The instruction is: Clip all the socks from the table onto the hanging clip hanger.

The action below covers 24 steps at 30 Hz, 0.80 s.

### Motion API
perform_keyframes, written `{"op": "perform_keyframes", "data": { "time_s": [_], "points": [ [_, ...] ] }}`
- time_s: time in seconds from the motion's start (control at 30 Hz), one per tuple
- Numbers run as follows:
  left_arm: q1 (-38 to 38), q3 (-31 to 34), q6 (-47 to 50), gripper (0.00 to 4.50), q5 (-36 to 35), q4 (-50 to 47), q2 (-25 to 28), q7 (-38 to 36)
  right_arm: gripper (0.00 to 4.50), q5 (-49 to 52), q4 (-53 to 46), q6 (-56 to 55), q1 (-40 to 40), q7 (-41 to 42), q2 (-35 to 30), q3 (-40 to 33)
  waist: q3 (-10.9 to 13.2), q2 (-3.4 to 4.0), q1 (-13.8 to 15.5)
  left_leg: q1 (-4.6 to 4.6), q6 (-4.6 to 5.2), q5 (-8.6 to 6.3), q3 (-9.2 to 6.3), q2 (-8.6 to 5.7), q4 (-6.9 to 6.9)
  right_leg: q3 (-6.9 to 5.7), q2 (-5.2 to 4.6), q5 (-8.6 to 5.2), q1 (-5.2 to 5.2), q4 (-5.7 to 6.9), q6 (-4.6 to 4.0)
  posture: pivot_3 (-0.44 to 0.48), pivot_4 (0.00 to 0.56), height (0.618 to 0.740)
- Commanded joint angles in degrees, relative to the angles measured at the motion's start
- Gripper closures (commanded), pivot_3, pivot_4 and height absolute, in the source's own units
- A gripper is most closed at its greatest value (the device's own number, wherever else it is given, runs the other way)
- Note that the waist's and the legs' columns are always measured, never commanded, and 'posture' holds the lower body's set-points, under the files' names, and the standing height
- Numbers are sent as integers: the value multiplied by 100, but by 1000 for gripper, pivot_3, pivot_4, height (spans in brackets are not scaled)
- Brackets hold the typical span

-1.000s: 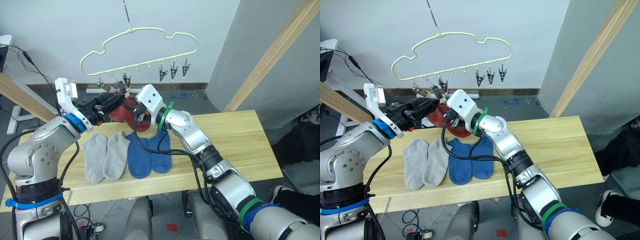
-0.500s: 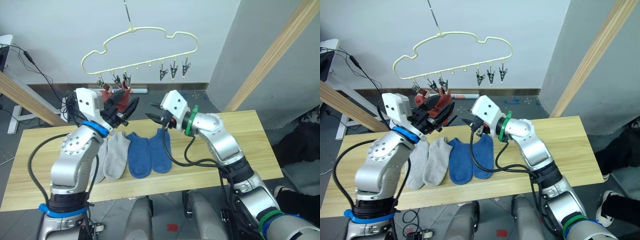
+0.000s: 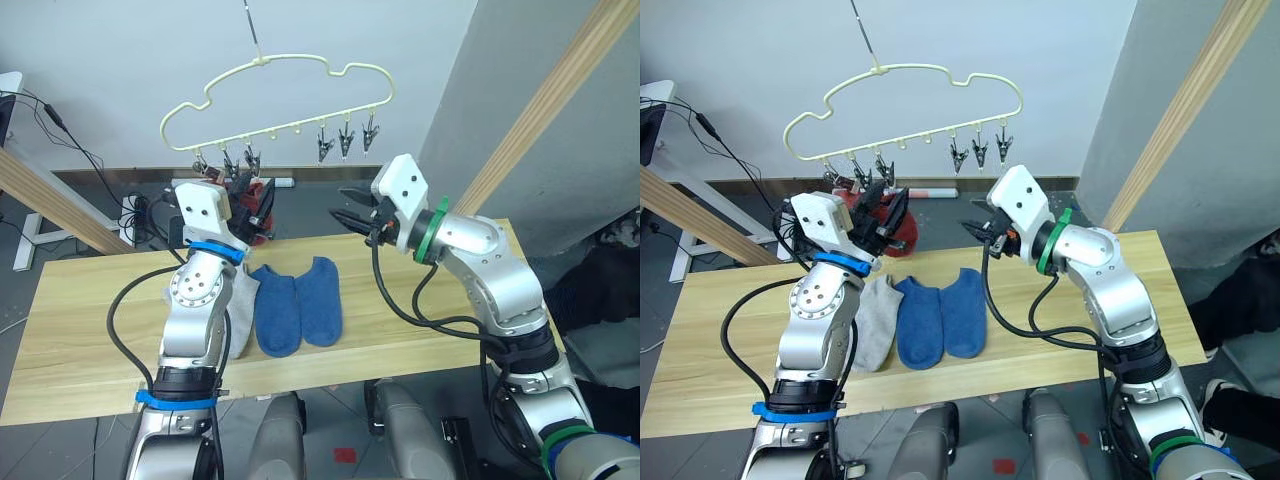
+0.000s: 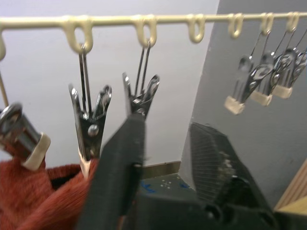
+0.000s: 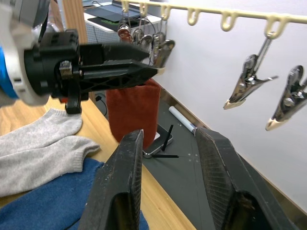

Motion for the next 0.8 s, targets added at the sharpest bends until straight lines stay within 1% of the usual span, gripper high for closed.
{"op": "perform_keyframes", "data": {
  "time_s": [0.03, 0.17, 0.43, 0.8],
  "points": [
    [-93, 47, -358, 2802, 149, -59, -103, 203, 2731, 151, -299, 10, -16, -49, -72, -131, 0, 0, 0, 0, 0, 0, 0, 0, 0, 0, 0, 0, 0, 0, 0, -80, 359, 740],
    [-89, 44, -496, 2802, 179, -52, -218, 306, 2731, 196, -277, 31, -49, -78, -121, -167, 0, 0, -2, 0, 0, 0, 0, 0, 0, 0, 0, 0, 1, 0, 0, -81, 359, 740],
    [-468, 239, -488, 2802, 172, 409, -321, 596, 2731, 317, -225, 65, -163, -152, -159, -226, 0, 0, -16, 1, 0, 0, 0, 0, 2, -1, 1, 1, 2, 0, 2, -86, 355, 740],
    [-882, 271, -430, 2802, 124, 659, -378, 636, 2731, 597, -157, 93, -397, -56, -185, -282, 0, -1, -59, -1, 0, 0, -1, 0, 1, -2, 1, 2, 1, 0, 3, -89, 349, 740]
  ]
}}
